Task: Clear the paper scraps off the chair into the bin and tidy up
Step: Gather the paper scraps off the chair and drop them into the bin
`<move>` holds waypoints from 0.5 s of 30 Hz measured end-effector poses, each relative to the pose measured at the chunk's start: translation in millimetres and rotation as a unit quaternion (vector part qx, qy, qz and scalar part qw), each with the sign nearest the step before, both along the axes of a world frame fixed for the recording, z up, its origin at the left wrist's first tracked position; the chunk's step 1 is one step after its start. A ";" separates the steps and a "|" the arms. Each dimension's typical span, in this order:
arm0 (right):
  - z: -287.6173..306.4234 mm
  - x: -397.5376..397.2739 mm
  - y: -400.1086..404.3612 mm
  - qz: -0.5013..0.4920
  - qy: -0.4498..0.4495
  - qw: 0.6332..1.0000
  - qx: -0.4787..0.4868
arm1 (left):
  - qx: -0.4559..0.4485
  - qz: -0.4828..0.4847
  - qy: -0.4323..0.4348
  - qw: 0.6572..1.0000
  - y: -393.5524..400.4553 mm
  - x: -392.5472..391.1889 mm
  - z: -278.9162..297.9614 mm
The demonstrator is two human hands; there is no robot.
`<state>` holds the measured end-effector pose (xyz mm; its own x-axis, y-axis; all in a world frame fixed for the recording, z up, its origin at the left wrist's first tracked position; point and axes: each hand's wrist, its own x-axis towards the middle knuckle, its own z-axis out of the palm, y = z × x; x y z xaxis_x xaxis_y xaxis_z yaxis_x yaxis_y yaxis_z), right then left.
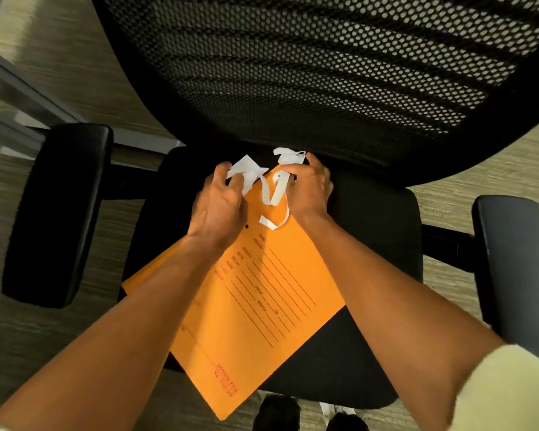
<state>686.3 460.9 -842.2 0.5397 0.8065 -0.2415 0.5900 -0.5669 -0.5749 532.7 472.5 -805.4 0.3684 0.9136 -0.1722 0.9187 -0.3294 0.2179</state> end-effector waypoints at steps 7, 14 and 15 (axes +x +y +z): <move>-1.9 -11.9 20.7 -0.042 -0.031 0.998 -0.028 | -0.085 -0.108 -0.004 0.990 22.6 -0.6 -18.7; -2.2 -10.9 22.3 -0.015 -0.103 0.995 -0.011 | -0.047 -0.080 -0.009 0.996 31.9 11.1 -18.6; -2.3 -10.3 21.2 -0.008 -0.104 0.994 -0.007 | -0.042 -0.069 -0.013 0.997 33.1 12.5 -18.1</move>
<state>675.9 482.0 -844.5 0.5922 0.7945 -0.1346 0.6863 -0.5848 -0.4323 545.1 505.6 -823.5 0.4952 0.8365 -0.2346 0.8595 -0.4322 0.2730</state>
